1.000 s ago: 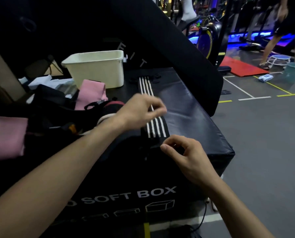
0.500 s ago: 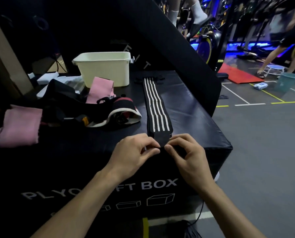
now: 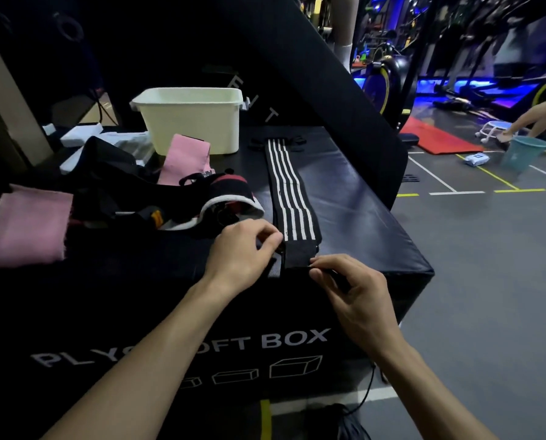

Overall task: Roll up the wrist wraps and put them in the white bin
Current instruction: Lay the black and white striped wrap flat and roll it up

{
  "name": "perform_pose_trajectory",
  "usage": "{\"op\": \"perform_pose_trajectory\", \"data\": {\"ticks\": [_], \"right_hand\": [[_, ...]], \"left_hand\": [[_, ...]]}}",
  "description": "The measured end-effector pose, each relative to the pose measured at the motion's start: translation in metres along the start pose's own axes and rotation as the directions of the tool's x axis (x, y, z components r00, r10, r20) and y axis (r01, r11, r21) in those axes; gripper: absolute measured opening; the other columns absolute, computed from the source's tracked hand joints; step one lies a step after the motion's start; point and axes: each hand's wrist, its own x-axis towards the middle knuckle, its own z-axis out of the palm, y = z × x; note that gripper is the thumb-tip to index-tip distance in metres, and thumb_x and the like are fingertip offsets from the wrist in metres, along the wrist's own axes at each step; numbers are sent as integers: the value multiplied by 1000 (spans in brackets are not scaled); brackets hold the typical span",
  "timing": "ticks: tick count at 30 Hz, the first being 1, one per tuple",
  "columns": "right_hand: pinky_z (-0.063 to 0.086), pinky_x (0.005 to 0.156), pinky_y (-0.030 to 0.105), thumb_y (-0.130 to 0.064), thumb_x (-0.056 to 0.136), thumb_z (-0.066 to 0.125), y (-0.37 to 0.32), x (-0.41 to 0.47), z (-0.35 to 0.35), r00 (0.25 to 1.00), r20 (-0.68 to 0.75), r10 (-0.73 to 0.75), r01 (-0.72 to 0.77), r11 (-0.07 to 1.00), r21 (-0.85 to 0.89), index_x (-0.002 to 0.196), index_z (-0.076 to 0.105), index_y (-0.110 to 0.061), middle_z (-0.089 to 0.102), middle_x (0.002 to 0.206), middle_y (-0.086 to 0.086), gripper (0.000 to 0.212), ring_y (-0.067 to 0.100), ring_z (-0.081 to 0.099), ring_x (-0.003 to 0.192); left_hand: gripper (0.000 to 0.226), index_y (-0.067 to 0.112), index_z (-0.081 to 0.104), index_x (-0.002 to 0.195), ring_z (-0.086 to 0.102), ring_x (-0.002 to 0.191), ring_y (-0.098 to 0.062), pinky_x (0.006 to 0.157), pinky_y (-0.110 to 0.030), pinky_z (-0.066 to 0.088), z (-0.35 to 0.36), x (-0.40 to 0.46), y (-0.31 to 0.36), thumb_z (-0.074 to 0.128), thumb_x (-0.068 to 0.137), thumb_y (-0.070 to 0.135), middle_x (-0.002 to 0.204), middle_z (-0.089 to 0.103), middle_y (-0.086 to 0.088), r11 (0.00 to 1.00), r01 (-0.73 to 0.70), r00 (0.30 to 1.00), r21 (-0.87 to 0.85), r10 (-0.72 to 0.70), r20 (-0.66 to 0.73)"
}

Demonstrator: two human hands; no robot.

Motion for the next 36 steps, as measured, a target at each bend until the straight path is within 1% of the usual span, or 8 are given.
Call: {"op": "perform_pose_trajectory", "data": {"ticks": [3,6,10,13,19,22,25,36], "right_hand": [[58,79,30,-20,92,74,-2,2,1,999,19,-38,39,999,-22,96,76,-14,74,99,-11,8,2,70,92],[58,78,31,-21,92,74,-1,4,0,998,30,-51,52,998,-46,97,75,-15,73,100,-11,7,3,70,92],[57,78,29,-24,91,73,0,5,0,997,38,-61,64,996,-70,95,75,-19,73,101,-13,7,2,70,92],[56,79,27,-22,91,74,0,5,-1,997,39,-69,72,994,-82,95,75,-20,72,101,-13,4,1,69,92],[56,74,28,-20,91,76,0,5,-5,991,25,-133,135,980,-144,94,75,-16,73,102,-11,5,5,70,88],[56,74,28,-20,92,75,0,6,-7,988,24,-154,156,974,-163,95,75,-16,73,102,-10,5,6,70,87],[55,73,26,-20,92,75,1,6,-7,985,24,-169,170,970,-173,95,75,-16,72,102,-10,5,5,70,86],[57,63,35,-29,96,67,1,6,-5,980,-21,-200,191,957,-216,96,74,-19,73,97,-11,12,12,72,79]], "left_hand": [[31,32,75,93,70,99,-21,86,-38,56,6,13,9,65,89,61,97,76,11,979,169,981,114,-178,76],[42,31,77,91,70,103,-28,82,-35,51,10,22,16,65,84,71,99,77,4,957,227,965,179,-245,88],[52,23,75,67,70,88,-29,69,-32,46,14,31,19,65,80,72,75,72,-1,939,277,944,205,-306,127],[55,20,72,60,70,81,-28,71,-33,53,16,38,18,66,76,73,70,72,-2,930,309,923,201,-344,174],[73,20,77,88,71,91,-29,87,-42,57,12,39,24,54,59,83,87,76,-6,910,337,901,240,-386,199],[58,24,77,83,71,92,-27,92,-42,55,11,40,25,63,64,77,87,77,-4,913,366,892,182,-400,211],[29,25,75,68,70,95,-28,94,-42,54,11,38,26,72,81,51,85,76,-1,925,352,909,146,-374,183],[27,11,75,73,68,75,-29,71,-35,55,3,34,33,64,86,32,71,73,-5,936,331,929,115,-345,132]]}}
